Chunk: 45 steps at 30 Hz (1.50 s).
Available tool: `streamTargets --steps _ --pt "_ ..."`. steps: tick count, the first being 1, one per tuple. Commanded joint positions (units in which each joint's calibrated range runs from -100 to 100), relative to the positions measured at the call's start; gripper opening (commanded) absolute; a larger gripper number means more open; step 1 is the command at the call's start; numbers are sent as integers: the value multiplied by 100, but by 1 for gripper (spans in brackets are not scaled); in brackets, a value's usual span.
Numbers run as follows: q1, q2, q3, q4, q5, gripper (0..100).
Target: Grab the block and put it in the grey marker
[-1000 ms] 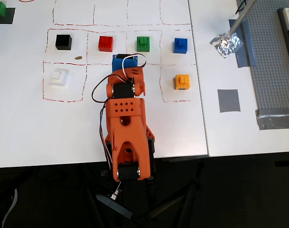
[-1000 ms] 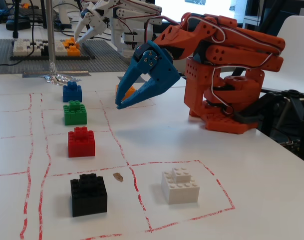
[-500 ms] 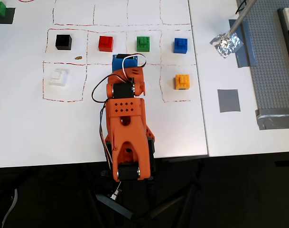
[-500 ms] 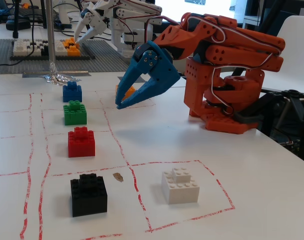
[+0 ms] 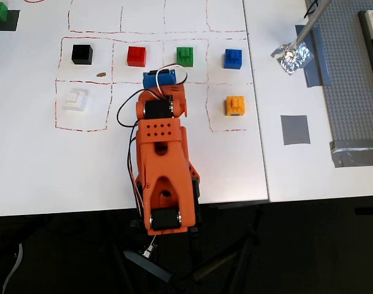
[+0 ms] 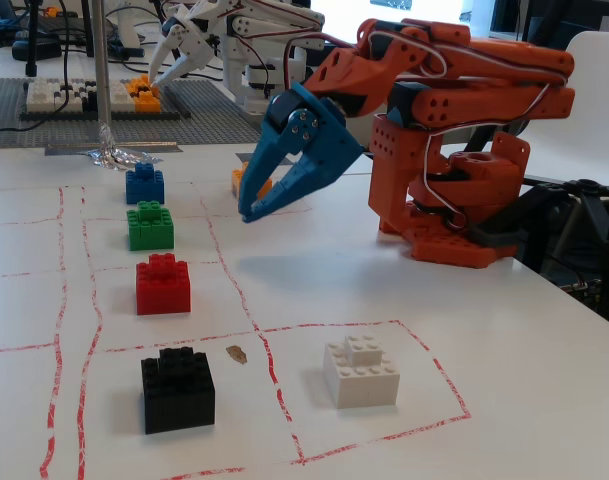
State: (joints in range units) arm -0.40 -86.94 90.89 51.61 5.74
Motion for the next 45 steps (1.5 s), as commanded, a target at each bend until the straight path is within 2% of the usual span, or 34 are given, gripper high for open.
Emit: streamTargets --steps 1,4,10,16,23,27,35,40,45 --pt "-291 529 -1202 105 230 0" --pt "-591 1313 -2244 505 444 0" --pt "-1835 3045 -4611 2088 816 0" --pt "-3149 4243 -5844 2872 1250 0" --pt "-4305 5294 -6333 2807 1416 0" --pt "-4896 5966 -6614 2570 1333 0" --pt "-5399 7026 -7611 2317 1114 1" --pt "-5478 7267 -7829 2227 1089 10" --pt "-5523 7388 -7621 2178 1123 24"
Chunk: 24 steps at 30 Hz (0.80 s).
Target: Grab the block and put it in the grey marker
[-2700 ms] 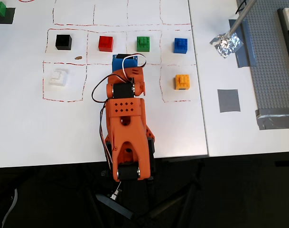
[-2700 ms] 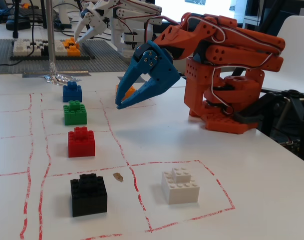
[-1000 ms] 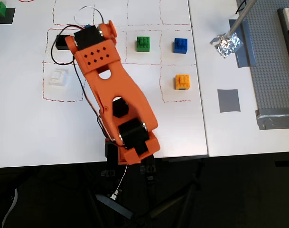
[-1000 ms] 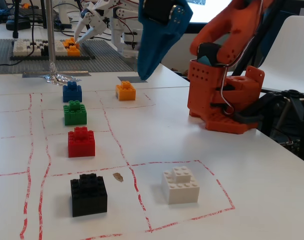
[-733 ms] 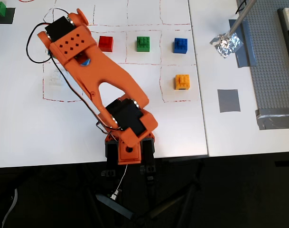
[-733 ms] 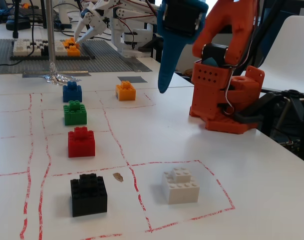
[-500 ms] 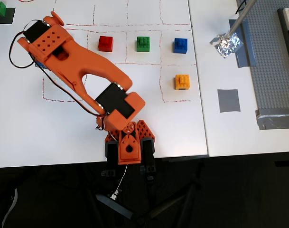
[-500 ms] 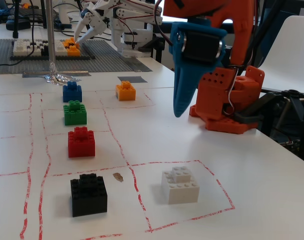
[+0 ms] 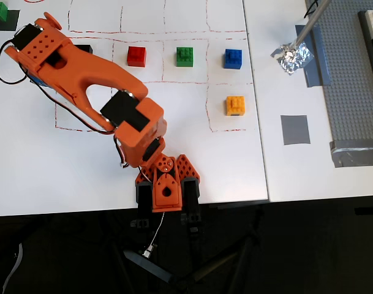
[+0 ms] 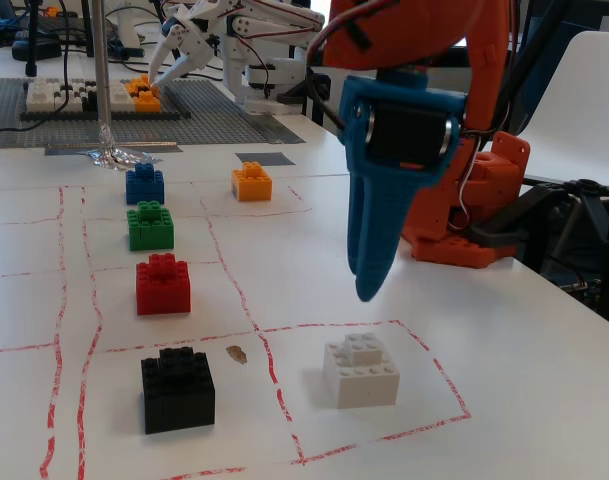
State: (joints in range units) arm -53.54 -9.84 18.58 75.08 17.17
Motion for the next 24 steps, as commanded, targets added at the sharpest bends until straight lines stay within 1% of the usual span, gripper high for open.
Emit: streamTargets --steps 1,3,10,24 --pt "-217 -321 -289 -218 -34 27" --pt "-217 -304 -144 -333 -44 30" --pt "-226 -166 119 -569 -34 35" --pt "-200 558 445 -1124 -117 34"
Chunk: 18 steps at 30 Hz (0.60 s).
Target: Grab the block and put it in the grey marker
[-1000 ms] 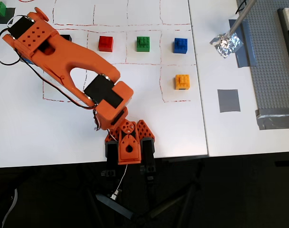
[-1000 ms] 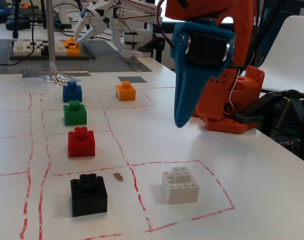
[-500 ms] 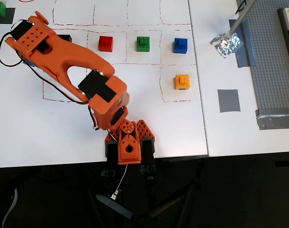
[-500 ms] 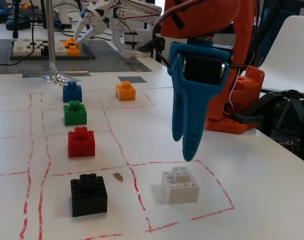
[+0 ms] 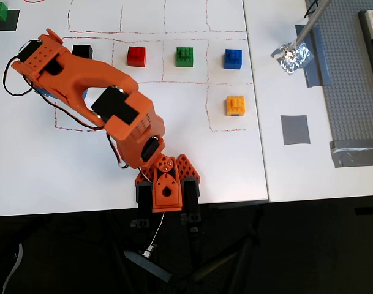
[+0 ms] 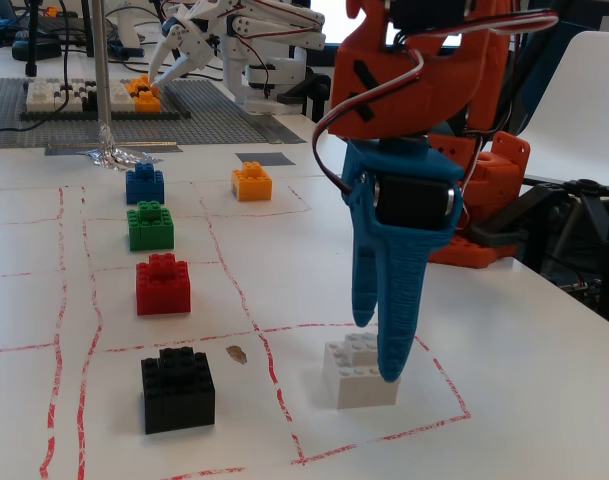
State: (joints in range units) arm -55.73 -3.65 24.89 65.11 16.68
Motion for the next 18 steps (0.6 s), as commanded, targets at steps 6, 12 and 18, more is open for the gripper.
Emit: streamTargets --steps 6,12,18 --pt "73 223 -177 -226 -34 33" --pt "117 551 -295 -242 -20 30" --pt "126 697 -349 -348 20 23"
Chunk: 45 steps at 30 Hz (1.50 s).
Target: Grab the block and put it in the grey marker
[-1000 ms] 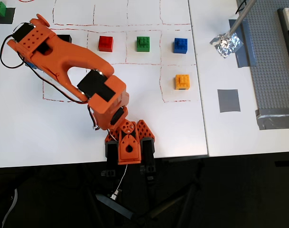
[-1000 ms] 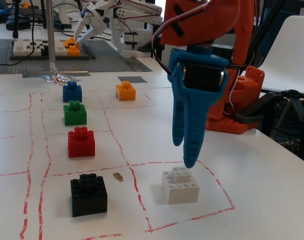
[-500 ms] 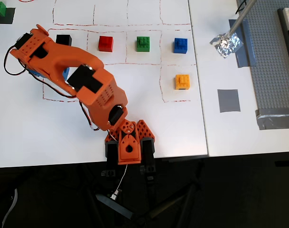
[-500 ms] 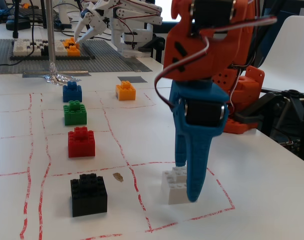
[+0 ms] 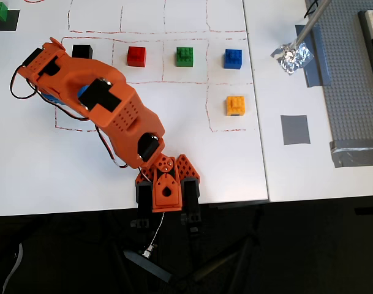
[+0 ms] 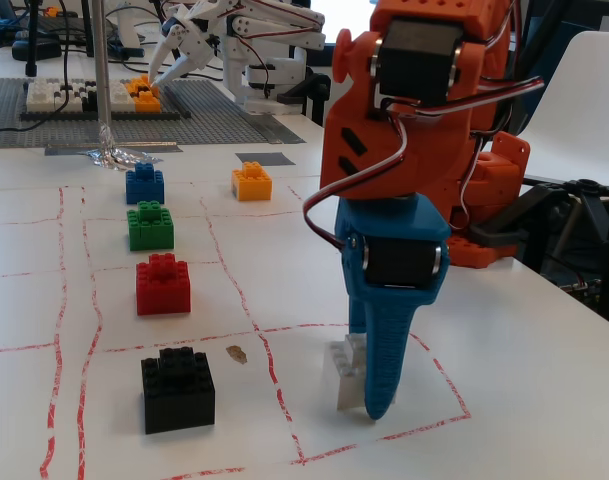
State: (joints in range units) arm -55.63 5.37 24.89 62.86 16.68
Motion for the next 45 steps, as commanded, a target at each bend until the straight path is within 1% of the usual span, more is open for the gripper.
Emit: streamTargets --steps 1,2,6,11,15,19,22,24,27,29,32,36,40,45 --pt "116 -205 -349 -164 59 15" --pt "116 -205 -349 -188 73 11" --pt "116 -240 -349 -254 78 1" --pt "186 -473 -458 -66 10 0" --pt "398 -705 -1093 840 -239 0" --pt "857 -1050 -1600 1893 -444 0" --pt "1368 -1498 -1637 2538 -376 0" --pt "1792 -1825 -1564 2922 -171 0" --pt "2577 -2411 -1301 3461 59 0" --pt "3283 -2859 -1038 3649 176 0" --pt "4553 -3601 -503 3673 479 0" --pt "6468 -4204 -41 3673 1074 0" --pt "8259 -4290 59 3608 1646 0" --pt "10270 -3833 4 3044 2154 0"
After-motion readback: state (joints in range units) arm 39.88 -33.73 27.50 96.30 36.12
